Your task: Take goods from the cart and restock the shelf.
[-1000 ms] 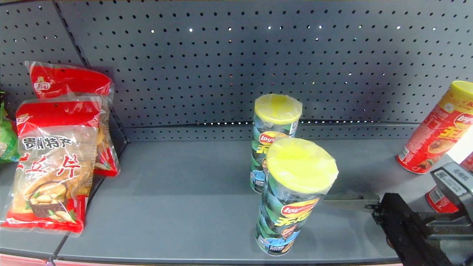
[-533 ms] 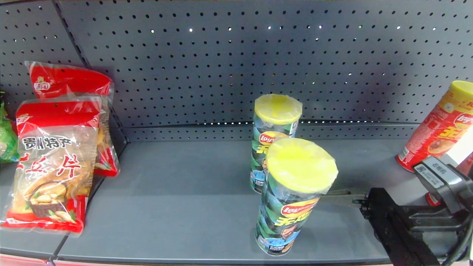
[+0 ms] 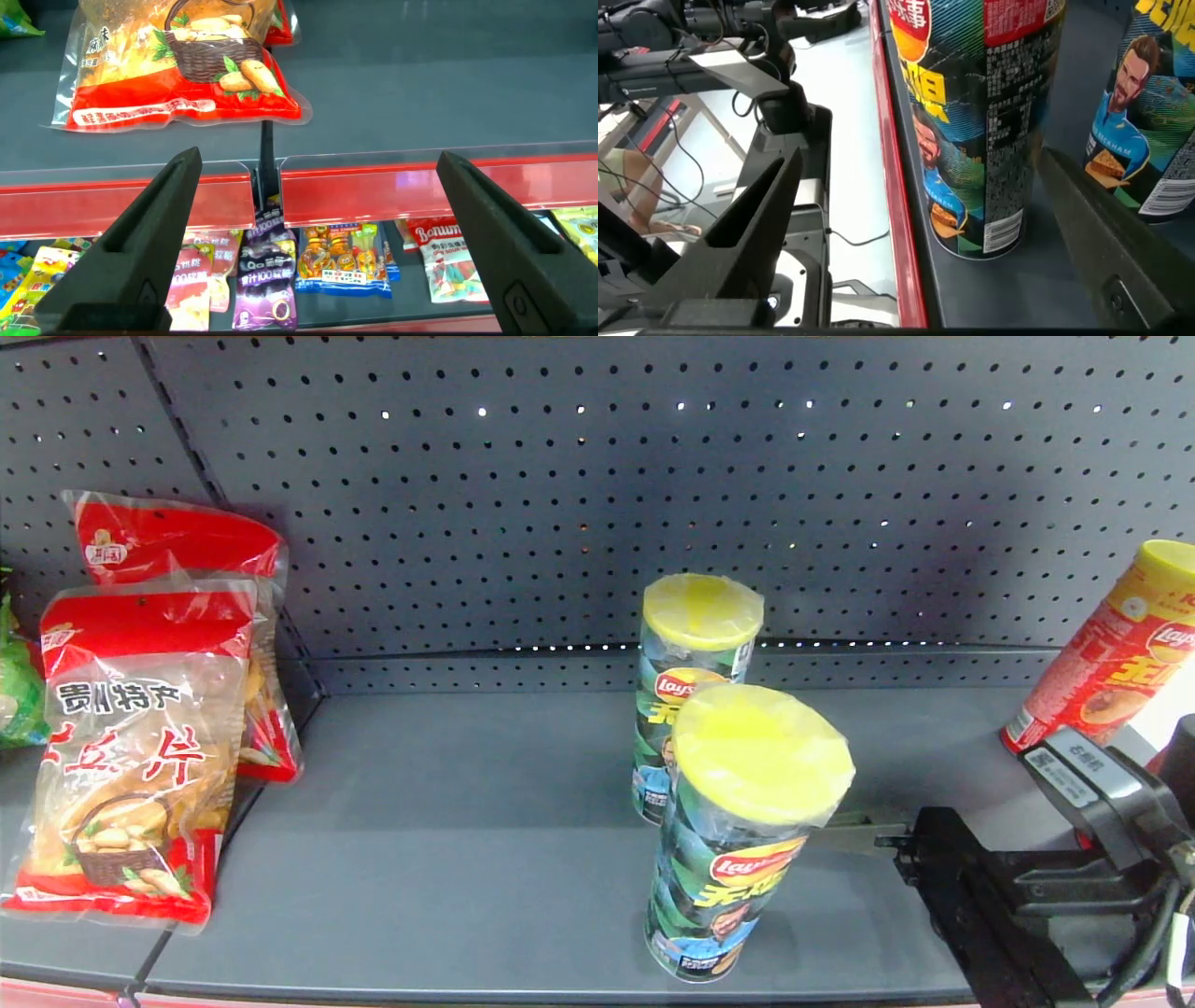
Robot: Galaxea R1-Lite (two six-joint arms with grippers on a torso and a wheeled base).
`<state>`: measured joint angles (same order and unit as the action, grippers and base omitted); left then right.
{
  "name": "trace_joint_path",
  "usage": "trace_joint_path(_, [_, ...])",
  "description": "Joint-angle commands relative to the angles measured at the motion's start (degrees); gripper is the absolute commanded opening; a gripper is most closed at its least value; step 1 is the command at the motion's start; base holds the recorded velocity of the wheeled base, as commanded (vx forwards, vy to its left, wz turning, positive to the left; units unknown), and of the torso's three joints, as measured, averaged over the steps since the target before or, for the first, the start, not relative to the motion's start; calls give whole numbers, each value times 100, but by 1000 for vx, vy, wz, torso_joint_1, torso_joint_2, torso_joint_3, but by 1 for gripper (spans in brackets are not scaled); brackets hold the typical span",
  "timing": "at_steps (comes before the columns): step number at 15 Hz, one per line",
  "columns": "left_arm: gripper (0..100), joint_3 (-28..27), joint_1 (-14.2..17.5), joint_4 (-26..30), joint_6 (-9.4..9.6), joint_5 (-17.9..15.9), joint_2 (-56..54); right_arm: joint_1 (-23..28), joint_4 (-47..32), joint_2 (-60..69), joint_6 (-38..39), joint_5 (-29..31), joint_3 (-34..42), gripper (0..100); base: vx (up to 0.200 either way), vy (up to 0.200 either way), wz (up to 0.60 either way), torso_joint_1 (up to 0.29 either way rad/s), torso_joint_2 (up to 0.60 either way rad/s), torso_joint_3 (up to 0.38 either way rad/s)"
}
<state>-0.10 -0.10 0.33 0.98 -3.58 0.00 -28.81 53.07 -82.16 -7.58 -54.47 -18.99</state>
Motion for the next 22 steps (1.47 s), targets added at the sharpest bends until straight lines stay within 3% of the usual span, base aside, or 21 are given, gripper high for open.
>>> trace_joint_path(1, [100, 1, 1, 2, -1, -2, 0, -2, 2, -1, 2, -2, 10, 100, 0, 0, 0, 0, 0, 0])
trace_joint_path(22, [100, 1, 1, 2, -1, -2, 0, -108, -7, 236, -332, -609, 344, 100, 0, 0, 0, 0, 0, 0])
